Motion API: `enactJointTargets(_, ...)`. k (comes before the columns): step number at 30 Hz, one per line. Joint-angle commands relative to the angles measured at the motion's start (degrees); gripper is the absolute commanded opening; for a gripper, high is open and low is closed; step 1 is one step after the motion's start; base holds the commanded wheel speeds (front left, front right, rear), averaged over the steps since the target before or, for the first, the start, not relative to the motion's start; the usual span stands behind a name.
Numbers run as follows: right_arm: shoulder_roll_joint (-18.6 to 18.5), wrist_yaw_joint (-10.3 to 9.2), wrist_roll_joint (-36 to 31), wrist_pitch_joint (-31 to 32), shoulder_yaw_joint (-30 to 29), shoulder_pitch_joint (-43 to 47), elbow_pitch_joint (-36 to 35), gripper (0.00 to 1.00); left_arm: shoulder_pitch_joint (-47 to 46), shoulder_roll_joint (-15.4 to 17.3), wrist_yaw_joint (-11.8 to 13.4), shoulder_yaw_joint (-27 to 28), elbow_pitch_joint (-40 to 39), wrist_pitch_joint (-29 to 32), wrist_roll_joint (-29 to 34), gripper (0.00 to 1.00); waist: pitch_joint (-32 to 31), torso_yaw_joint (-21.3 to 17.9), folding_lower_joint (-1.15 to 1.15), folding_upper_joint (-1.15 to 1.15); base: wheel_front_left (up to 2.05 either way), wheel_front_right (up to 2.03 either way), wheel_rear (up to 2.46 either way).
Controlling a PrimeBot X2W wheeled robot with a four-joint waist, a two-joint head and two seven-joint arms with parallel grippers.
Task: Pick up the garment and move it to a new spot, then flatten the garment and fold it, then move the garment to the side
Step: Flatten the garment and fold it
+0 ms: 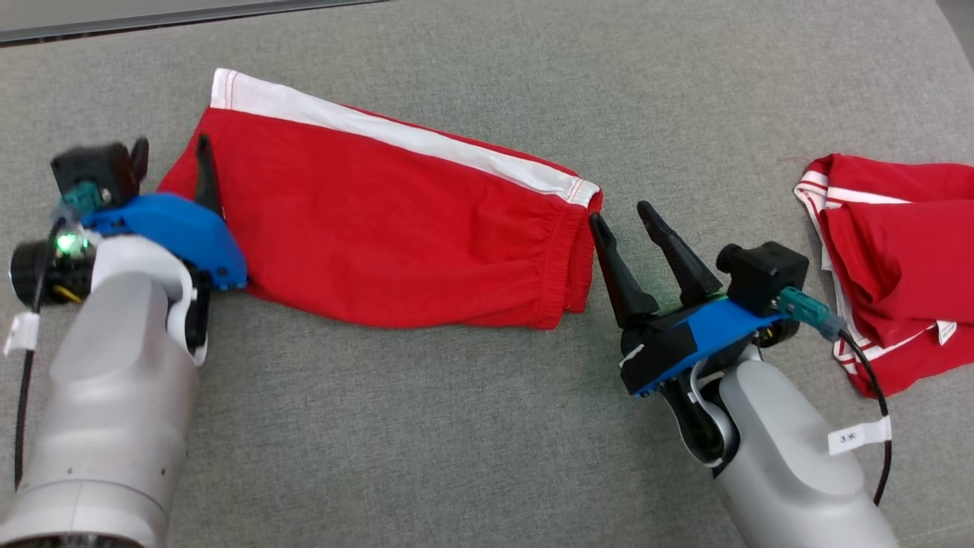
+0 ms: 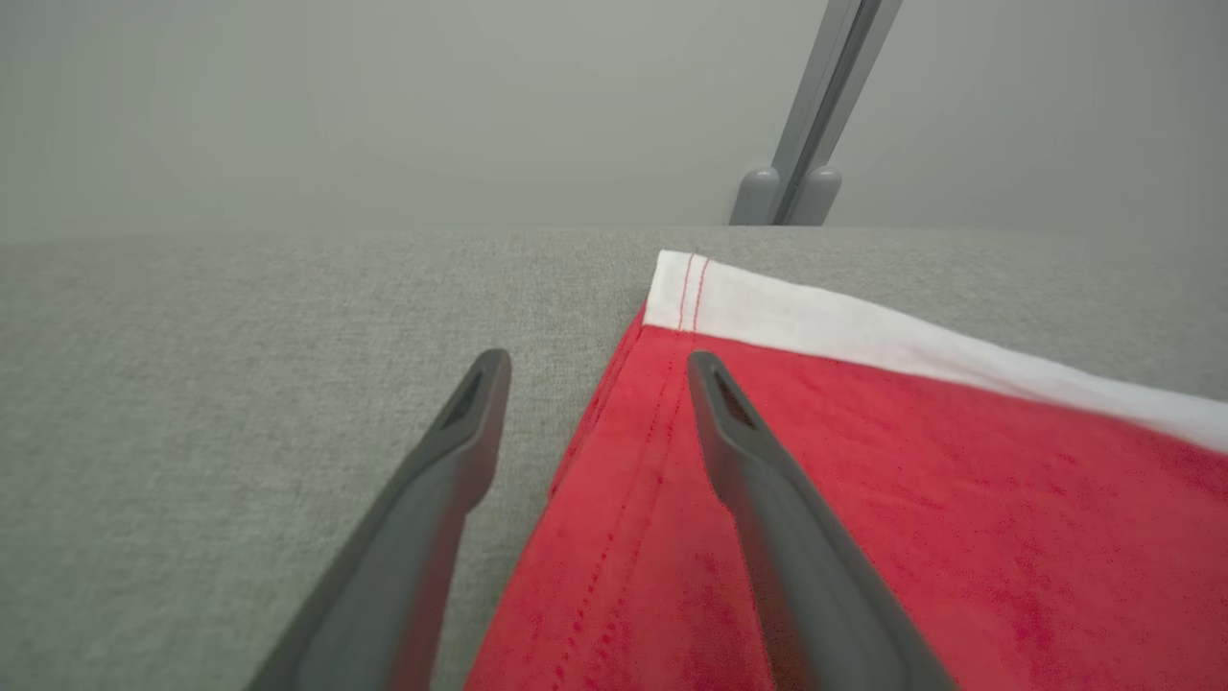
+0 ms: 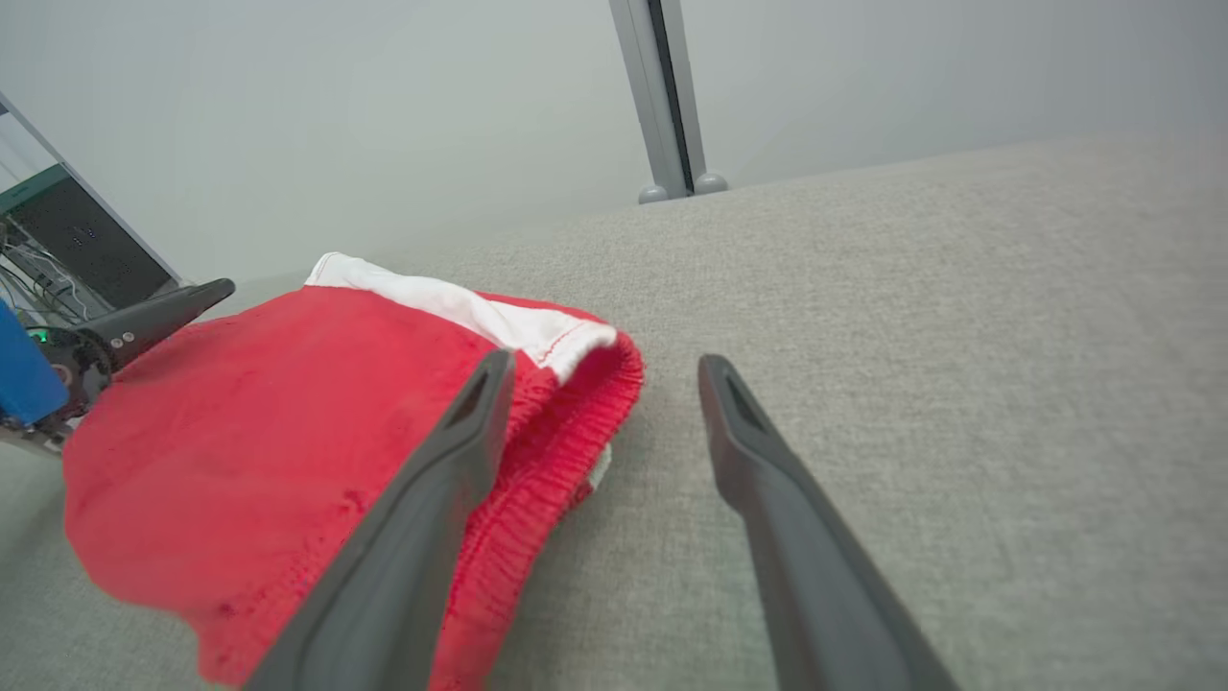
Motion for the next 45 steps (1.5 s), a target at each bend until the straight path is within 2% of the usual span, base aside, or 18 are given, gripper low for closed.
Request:
enactJointTargets(1, 0.0, 0.01, -0.8, -0.2, -1.3, 1.5, -0.5, 1.00, 1.3, 0.1, -0.2, 0.4, 1.4, 0.2, -0.5, 1.00, -0.2, 0.1, 0.01, 0.01, 0.00, 0.00, 0.00)
enactJointTargets(6, -0.6, 0.01, -2.0, -0.2, -3.6, 3.7, -1.0, 1.00, 3.6, -0.4, -0.8, 0.8, 3.9, 2.7, -2.2, 1.00, -0.1, 0.2, 0.01, 0.01, 0.00, 0.00, 0.00)
enactJointTargets(10, -0.8, 0.01, -2.2, -0.2, -4.4, 4.3, -1.2, 1.00, 4.6, 0.6, 2.4, 1.0, 5.4, 4.4, -2.5, 1.00, 0.1, -0.1, 0.01, 0.01, 0.00, 0.00, 0.00)
enactJointTargets(13, -0.7, 0.01, -2.4, -0.2, -5.0, 4.9, -1.1, 1.00, 6.4, -0.1, 2.7, 0.7, 6.4, 7.7, -2.9, 1.00, -0.5, -0.4, 0.01, 0.01, 0.00, 0.00, 0.00)
enactJointTargets(14, -0.6, 0.01, -2.4, -0.2, -5.1, 5.2, -1.0, 1.00, 6.8, -0.5, 2.4, 0.6, 6.5, 7.9, -3.0, 0.00, -0.8, -0.4, 0.01, 0.01, 0.00, 0.00, 0.00)
enactJointTargets(20, -0.7, 0.01, -4.3, -0.2, -6.8, 7.2, -0.4, 1.00, 8.9, -2.5, 1.1, 0.4, 6.3, 5.4, -3.8, 0.00, -4.6, 0.8, 0.01, 0.01, 0.00, 0.00, 0.00)
enactJointTargets(23, -0.6, 0.01, -5.4, -0.2, -8.3, 9.7, 0.4, 1.00, 10.8, -3.5, 1.9, 0.7, 5.8, 2.3, -4.3, 0.00, -8.3, 2.1, 0.01, 0.01, 0.00, 0.00, 0.00)
enactJointTargets(29, 0.0, 0.01, -7.2, -0.2, -10.9, 15.2, 2.3, 1.00, 18.7, -6.3, 0.6, 2.3, 4.7, -0.3, -6.9, 0.00, -15.6, 5.4, 0.01, 0.01, 0.00, 0.00, 0.00)
enactJointTargets(34, 0.3, 0.01, -8.4, -0.2, -11.4, 18.3, 3.3, 1.00, 25.5, -7.4, 0.9, 2.8, 0.7, -0.7, -7.9, 0.00, -18.7, 7.6, 0.01, 0.01, 0.00, 0.00, 0.00)
enactJointTargets(35, 0.4, 0.01, -8.4, -0.2, -11.3, 18.4, 3.5, 1.00, 26.6, -7.5, 1.2, 3.2, -1.1, -0.7, -8.0, 0.11, -18.7, 8.1, 0.01, 0.01, 0.00, 0.00, 0.00)
enactJointTargets(37, 0.5, 0.01, -8.9, -0.2, -10.7, 17.9, 3.5, 1.00, 29.1, -7.8, 1.9, 3.2, -4.8, -0.7, -7.3, 1.00, -18.4, 8.8, 0.01, 0.01, 0.00, 0.00, 0.00)
enactJointTargets(42, 0.5, 0.01, -9.9, -0.2, -9.1, 13.7, 4.2, 1.00, 33.2, -8.2, 4.4, 4.3, -16.1, -0.7, -5.3, 1.00, -17.1, 10.7, 0.01, 0.01, 0.00, 0.00, 0.00)
enactJointTargets(45, 0.6, 0.01, -11.6, -0.2, -8.1, 10.4, 6.8, 1.00, 35.8, -8.3, 5.1, 4.0, -21.2, -0.7, -4.4, 1.00, -16.5, 12.3, 0.01, 0.01, 0.00, 0.00, 0.00)
